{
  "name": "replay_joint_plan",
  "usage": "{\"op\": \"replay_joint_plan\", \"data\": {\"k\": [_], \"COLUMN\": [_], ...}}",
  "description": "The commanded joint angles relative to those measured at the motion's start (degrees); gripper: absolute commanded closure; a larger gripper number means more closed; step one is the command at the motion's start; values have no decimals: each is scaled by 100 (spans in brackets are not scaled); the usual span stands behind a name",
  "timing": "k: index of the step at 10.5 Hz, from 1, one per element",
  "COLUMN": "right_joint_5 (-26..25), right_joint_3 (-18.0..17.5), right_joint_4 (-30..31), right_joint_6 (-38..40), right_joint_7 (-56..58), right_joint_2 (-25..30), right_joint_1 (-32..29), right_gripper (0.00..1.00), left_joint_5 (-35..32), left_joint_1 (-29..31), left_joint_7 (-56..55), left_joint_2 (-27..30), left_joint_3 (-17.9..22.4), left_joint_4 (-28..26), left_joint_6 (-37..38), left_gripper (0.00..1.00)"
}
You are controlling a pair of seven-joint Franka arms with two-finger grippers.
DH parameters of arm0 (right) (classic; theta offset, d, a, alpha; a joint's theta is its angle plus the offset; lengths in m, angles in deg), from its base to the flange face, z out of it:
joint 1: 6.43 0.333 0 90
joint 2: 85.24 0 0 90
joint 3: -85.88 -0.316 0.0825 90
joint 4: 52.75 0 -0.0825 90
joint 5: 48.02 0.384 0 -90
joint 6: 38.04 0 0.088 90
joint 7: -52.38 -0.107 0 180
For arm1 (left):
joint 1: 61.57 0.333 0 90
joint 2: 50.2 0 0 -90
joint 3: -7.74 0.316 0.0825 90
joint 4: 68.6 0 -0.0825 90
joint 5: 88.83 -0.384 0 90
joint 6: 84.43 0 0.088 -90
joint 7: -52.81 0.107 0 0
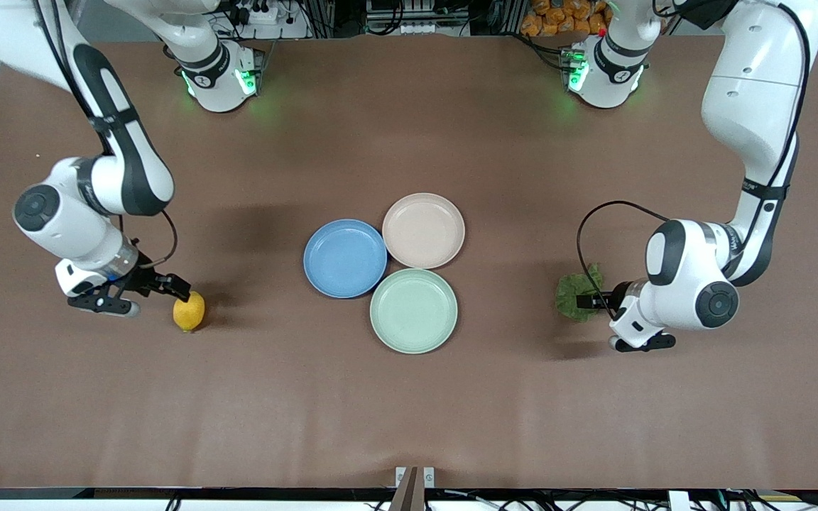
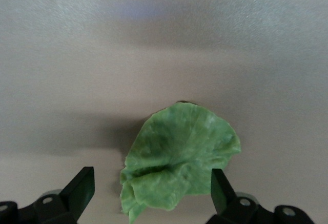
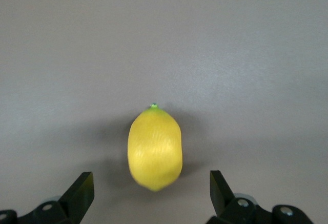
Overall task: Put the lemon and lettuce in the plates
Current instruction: 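Lower the left gripper onto the lettuce while the right gripper reaches the lemon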
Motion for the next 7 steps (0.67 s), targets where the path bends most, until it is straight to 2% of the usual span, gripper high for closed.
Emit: {"op": "replay_joint_plan", "data": {"k": [1,4,5,7], "right_joint_5": [38,2,2,-6], "right_joint_3": [17,8,17,26], "right_joint_4": [-97,-115,-115,-115], "right_joint_6": [-493,-627,-679,-1064], "right_joint_7": [38,38,21,3], "right_joint_2": [-418,-613,-657,-920], "right_joint_1": [12,-5,12,30], "right_gripper": [0,1,6,14], "left_joint_5": [-38,-38,-30,-29], "left_joint_1": [-4,-39,-74,-74], "left_joint_7": [133,133,141,133], "left_joint_2": [-167,-238,-238,-229], "left_joint_3": [-16,-25,-25,-25], "left_joint_4": [10,10,10,10], "left_joint_6": [-129,-139,-139,-139], "left_gripper": [0,0,7,44]}}
